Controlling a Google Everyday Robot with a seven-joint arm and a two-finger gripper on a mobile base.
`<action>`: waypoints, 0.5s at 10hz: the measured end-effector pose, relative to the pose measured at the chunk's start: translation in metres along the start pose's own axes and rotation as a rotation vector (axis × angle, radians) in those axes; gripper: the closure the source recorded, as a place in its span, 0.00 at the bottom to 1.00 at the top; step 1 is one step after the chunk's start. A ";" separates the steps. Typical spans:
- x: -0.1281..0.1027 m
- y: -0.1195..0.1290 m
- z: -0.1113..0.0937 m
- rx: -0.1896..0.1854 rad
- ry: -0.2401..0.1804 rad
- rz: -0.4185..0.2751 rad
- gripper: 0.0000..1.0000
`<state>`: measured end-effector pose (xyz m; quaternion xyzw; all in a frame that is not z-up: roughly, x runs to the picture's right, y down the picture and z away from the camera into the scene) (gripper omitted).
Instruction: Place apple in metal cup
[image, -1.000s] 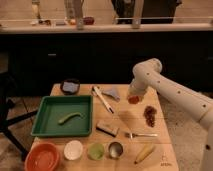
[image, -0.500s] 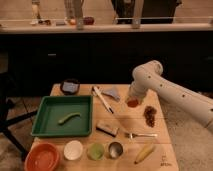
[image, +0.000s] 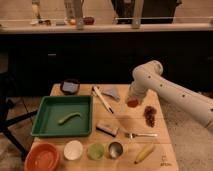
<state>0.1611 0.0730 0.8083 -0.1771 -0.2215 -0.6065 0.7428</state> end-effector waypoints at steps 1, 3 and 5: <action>0.000 0.000 0.000 0.001 0.000 0.000 1.00; -0.006 -0.002 0.000 0.006 -0.009 -0.010 1.00; -0.031 -0.005 -0.004 0.003 -0.030 -0.033 1.00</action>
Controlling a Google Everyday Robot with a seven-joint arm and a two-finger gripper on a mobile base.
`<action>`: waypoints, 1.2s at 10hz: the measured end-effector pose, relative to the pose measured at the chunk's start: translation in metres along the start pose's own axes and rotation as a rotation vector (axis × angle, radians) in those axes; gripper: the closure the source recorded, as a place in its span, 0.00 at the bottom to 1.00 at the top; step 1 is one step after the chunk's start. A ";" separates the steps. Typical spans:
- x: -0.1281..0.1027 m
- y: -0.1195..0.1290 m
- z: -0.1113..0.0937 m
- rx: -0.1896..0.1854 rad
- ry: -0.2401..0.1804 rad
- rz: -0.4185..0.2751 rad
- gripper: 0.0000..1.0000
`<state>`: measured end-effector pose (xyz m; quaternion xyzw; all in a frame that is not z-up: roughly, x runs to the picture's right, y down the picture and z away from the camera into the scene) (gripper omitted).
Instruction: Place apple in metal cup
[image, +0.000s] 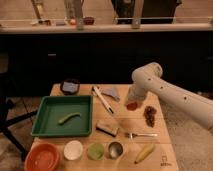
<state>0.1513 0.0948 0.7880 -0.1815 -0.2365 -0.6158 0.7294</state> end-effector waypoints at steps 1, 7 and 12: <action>-0.017 -0.002 -0.003 -0.005 -0.021 -0.008 1.00; -0.087 -0.021 -0.016 -0.004 -0.135 -0.034 1.00; -0.087 -0.020 -0.016 -0.005 -0.134 -0.033 1.00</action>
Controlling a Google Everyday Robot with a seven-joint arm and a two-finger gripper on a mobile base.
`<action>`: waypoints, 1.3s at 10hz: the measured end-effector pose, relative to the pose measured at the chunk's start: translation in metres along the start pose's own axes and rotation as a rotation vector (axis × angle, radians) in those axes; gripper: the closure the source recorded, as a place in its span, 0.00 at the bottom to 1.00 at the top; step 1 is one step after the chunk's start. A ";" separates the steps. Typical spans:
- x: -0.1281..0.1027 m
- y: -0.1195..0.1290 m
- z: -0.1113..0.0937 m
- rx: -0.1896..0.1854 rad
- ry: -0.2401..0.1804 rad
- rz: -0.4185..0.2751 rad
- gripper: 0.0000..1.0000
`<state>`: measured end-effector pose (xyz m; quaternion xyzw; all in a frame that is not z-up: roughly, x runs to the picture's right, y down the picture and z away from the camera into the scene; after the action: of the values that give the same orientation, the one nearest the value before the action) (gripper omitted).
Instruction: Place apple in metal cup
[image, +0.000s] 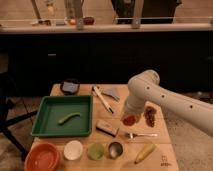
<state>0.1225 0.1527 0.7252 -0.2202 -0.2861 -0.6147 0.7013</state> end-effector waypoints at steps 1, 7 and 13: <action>0.000 0.000 0.000 0.000 0.000 0.001 1.00; -0.023 -0.012 0.016 -0.084 -0.090 -0.046 1.00; -0.078 -0.039 0.016 -0.118 -0.119 -0.131 1.00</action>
<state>0.0757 0.2152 0.6827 -0.2781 -0.3042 -0.6610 0.6271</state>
